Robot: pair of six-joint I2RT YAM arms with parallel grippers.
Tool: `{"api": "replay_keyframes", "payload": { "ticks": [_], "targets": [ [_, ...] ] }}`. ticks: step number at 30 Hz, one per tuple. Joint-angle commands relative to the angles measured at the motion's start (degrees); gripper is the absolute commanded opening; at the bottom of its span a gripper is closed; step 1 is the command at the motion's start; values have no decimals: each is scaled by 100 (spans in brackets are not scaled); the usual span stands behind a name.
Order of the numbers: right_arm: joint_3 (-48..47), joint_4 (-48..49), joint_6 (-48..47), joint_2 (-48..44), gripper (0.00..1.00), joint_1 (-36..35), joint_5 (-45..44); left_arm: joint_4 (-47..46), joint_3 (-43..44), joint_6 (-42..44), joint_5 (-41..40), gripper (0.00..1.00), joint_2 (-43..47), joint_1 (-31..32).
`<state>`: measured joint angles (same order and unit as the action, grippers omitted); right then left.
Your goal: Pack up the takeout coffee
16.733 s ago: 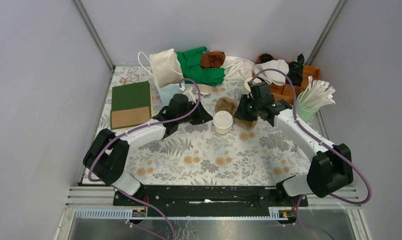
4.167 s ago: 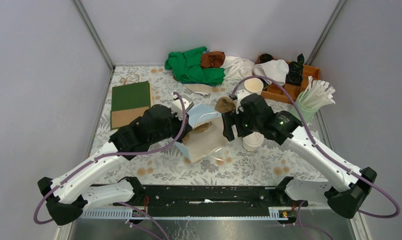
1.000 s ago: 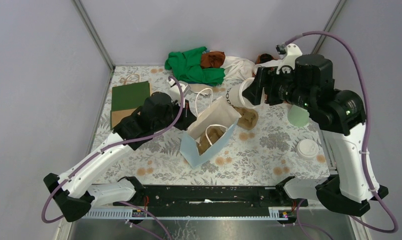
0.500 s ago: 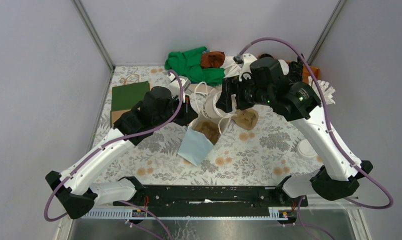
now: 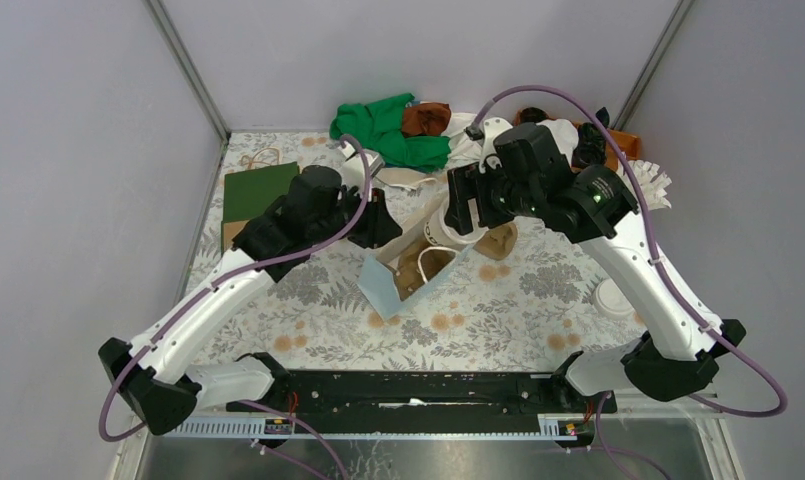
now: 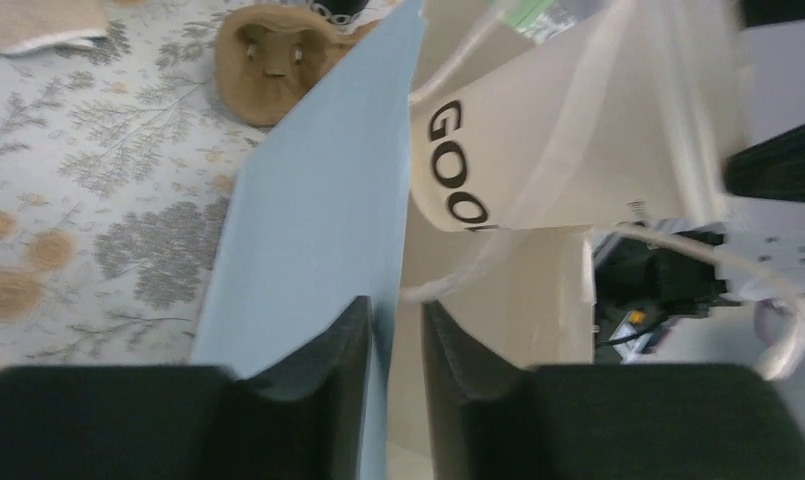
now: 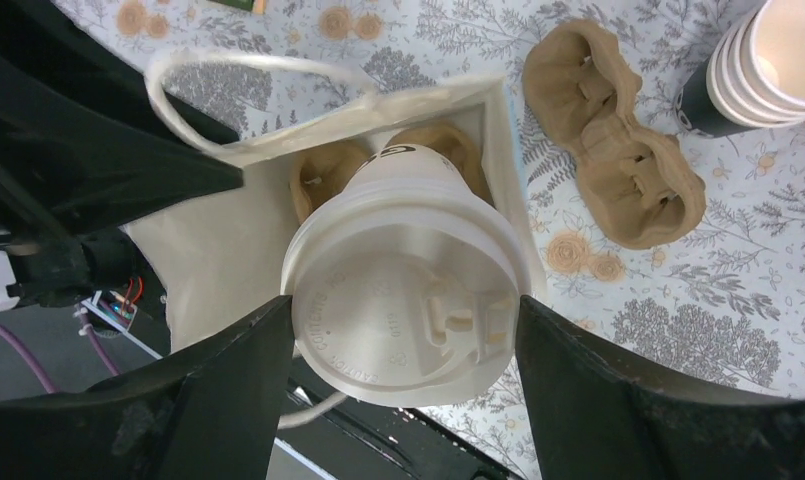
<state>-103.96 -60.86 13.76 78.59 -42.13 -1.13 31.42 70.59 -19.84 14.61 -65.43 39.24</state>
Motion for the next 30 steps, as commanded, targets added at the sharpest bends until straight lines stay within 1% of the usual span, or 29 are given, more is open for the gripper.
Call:
{"api": "replay_keyframes", "payload": {
  "ticks": [1, 3, 4, 6, 8, 9, 10, 11, 13, 15, 17, 18, 21, 25, 28, 30],
  "targets": [
    [-571, -30, -101, 311, 73, -67, -227, -108, 433, 156, -412, 39, -273, -71],
    [-717, -22, -141, 506, 73, -73, -202, 133, 719, 24, -738, 53, -332, -68],
    [-748, 13, -145, 576, 73, -71, -210, 293, 866, -66, -910, 58, -338, -62],
    [-813, 36, -191, 727, 73, -77, -177, 614, 1125, -356, -1245, 63, -322, -58],
    [-829, 113, -232, 841, 73, -77, -158, 1062, 1398, -746, -1620, 75, -321, -62],
    [-832, 157, -267, 895, 73, -82, -152, 1295, 1556, -917, -1773, 77, -320, -51],
    [-842, 195, -297, 960, 73, -79, -153, 1527, 1714, -1136, -1976, 82, -319, -32],
    [-856, 228, -309, 1036, 73, -80, -166, 1781, 1865, -1303, -2108, 85, -324, -20],
    [-862, 313, -330, 1102, 73, -78, -158, 2389, 2259, -1671, -2471, 85, -436, 17],
    [-854, 418, -334, 1146, 73, -80, -177, 3268, 2645, -2217, -2809, 85, -624, 20],
    [-881, 473, -327, 1194, 73, -85, -177, 3922, 2839, -2822, -2888, 82, -757, 22],
    [-898, 506, -318, 1219, 73, -85, -182, 4094, 2838, -3118, -2815, 82, -777, 22],
    [-894, 609, -304, 1246, 73, -88, -216, 4148, 2548, -3688, -2450, 81, -683, 22],
    [-838, 681, -299, 1287, 72, -86, -223, 4322, 2324, -4148, -2362, 82, -597, 22],
    [-739, 757, -279, 1241, 72, -85, -225, 4272, 1959, -4313, -2093, 83, -600, 17],
    [-636, 846, -277, 1185, 72, -85, -215, 4036, 1710, -4262, -2059, 83, -590, -14]
  ]
}}
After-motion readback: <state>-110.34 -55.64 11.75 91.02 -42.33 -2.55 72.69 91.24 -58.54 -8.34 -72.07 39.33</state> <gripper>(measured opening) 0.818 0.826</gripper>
